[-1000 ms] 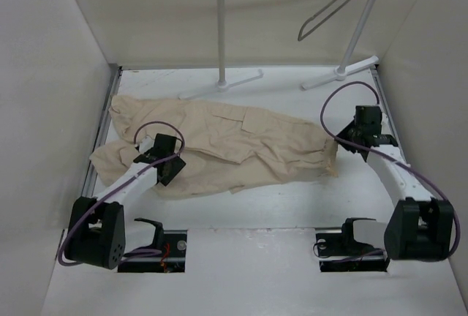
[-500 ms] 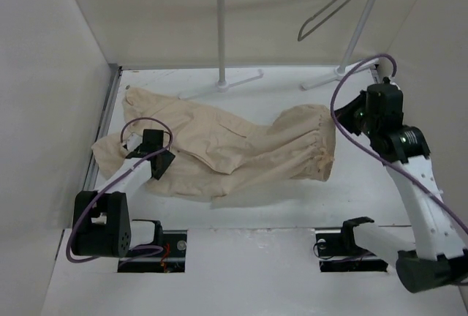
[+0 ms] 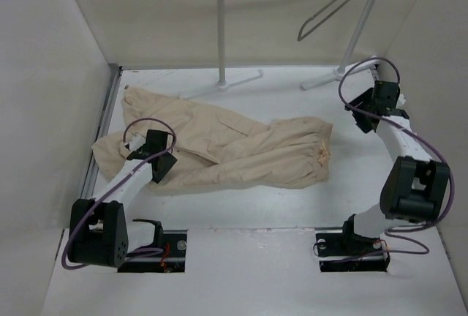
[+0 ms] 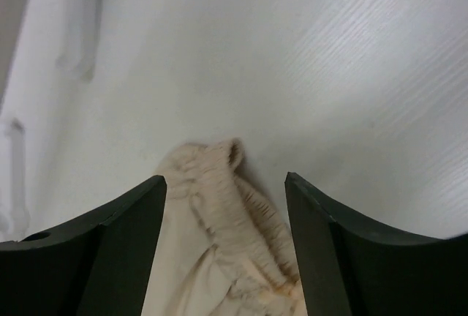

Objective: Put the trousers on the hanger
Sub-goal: Flatten out the trousers at the center of the board.

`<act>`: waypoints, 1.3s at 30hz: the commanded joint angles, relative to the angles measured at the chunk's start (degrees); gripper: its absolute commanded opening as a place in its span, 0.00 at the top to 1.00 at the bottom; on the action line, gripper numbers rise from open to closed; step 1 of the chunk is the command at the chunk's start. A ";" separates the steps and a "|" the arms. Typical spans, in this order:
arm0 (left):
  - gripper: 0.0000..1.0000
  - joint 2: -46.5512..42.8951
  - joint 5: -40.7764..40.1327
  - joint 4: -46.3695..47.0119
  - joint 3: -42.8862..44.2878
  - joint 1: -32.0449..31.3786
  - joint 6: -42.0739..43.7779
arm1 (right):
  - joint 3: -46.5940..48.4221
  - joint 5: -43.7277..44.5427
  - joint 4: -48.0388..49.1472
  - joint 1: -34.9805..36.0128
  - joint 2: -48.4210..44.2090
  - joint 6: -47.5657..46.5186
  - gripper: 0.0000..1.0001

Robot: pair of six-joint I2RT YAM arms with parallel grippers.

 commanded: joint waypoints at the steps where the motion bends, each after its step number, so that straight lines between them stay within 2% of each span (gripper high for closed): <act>1: 0.51 -3.16 -1.85 -3.89 4.96 -0.51 0.23 | -3.46 1.31 1.22 4.55 -12.97 -0.86 0.30; 2: 0.51 -3.25 -1.85 -3.98 6.72 -0.77 0.41 | -7.67 1.75 0.52 6.30 -16.49 -0.25 0.39; 4: 0.51 -2.29 -2.03 -3.46 10.41 -1.82 0.85 | -16.55 1.67 -2.46 9.47 -23.52 1.77 0.66; 5: 0.51 -0.98 -2.29 -3.02 12.34 -2.35 1.29 | -20.94 1.41 -4.56 11.05 -26.95 3.26 0.76; 6: 0.51 0.43 -2.55 -2.67 13.93 -2.79 1.73 | -24.73 1.32 -7.11 12.54 -30.55 4.58 0.82; 8: 0.49 5.69 -2.64 -1.09 17.88 -3.93 3.22 | -30.54 2.11 -11.42 14.22 -37.41 7.65 0.82; 10: 0.47 12.28 -1.77 0.23 23.32 -5.25 4.01 | -34.16 2.81 -15.47 15.37 -43.84 10.38 0.70; 11: 0.47 14.48 -1.42 0.84 25.17 -5.78 4.62 | -35.13 3.68 -17.14 15.46 -45.95 11.35 0.59; 12: 0.47 18.16 -1.06 1.98 28.41 -6.57 5.59 | -35.66 4.30 -18.02 15.63 -46.93 12.32 0.50; 13: 0.47 20.55 -0.71 2.51 30.45 -7.27 6.12 | -35.84 4.13 -18.03 16.16 -47.02 12.85 0.48; 16: 0.47 29.69 1.83 2.78 38.88 -9.21 7.53 | -35.40 1.59 -15.94 16.51 -42.21 13.38 0.45; 20: 0.53 39.97 4.39 3.40 45.04 -9.74 7.01 | -36.10 0.79 -9.70 16.60 -35.79 12.42 0.49; 23: 0.58 45.08 3.95 4.01 47.16 -7.99 5.69 | -36.37 0.70 -5.82 16.52 -30.96 11.97 0.55; 28: 0.62 47.55 1.85 5.68 47.25 -3.51 3.75 | -35.93 1.05 -4.41 12.92 -28.57 12.32 0.88; 32: 0.62 48.60 0.79 6.39 48.92 -0.87 2.70 | -35.75 2.81 -8.44 10.46 -32.25 14.16 0.98; 37: 0.62 49.22 -0.18 6.47 52.61 0.28 1.03 | -35.84 1.41 -16.69 6.50 -40.76 17.24 1.00; 38: 0.62 49.05 -0.01 6.47 53.14 0.37 0.59 | -35.58 1.93 -19.06 5.71 -42.96 17.51 0.98; 39: 0.61 48.61 0.08 6.65 53.40 0.45 0.24 | -35.23 3.07 -21.09 4.66 -44.98 17.34 0.92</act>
